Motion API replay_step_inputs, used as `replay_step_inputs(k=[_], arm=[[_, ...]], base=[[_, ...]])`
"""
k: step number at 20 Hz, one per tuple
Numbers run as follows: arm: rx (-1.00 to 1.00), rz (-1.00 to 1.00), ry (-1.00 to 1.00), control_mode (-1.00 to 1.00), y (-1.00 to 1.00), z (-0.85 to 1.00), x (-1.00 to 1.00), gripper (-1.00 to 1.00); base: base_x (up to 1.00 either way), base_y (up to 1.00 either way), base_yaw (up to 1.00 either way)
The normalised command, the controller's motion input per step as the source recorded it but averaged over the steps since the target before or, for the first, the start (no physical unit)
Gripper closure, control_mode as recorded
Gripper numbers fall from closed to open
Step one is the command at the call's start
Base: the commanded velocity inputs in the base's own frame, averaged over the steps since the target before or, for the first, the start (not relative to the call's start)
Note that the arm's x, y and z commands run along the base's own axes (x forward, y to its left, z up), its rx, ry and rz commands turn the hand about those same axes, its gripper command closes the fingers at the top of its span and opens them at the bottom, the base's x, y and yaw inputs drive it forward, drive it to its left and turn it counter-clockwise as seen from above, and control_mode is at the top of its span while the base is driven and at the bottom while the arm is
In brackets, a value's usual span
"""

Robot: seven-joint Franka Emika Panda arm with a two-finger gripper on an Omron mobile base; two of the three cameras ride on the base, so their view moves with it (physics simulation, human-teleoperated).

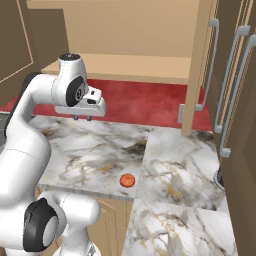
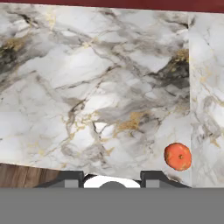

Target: Pick the squash from the counter and place it in the cabinet. Then close the cabinet.

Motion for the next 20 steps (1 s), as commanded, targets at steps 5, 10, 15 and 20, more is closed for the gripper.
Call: replay_step_inputs(k=[5,10,15,20], arm=[[0.00,0.00,0.00,-1.00,-0.21,-0.14,-0.01,-1.00],[0.00,-0.13,0.14,-1.00,-0.60,-0.35,0.00,-1.00],[0.00,-0.15,0.17,-1.00,-0.41,-0.55,0.00,-1.00],[0.00,-0.21,0.17,-1.00,-0.37,-0.64,0.01,-1.00]], base=[[0.00,0.00,0.00],[0.00,0.00,0.00],[0.00,0.00,0.00],[0.00,0.00,0.00]])
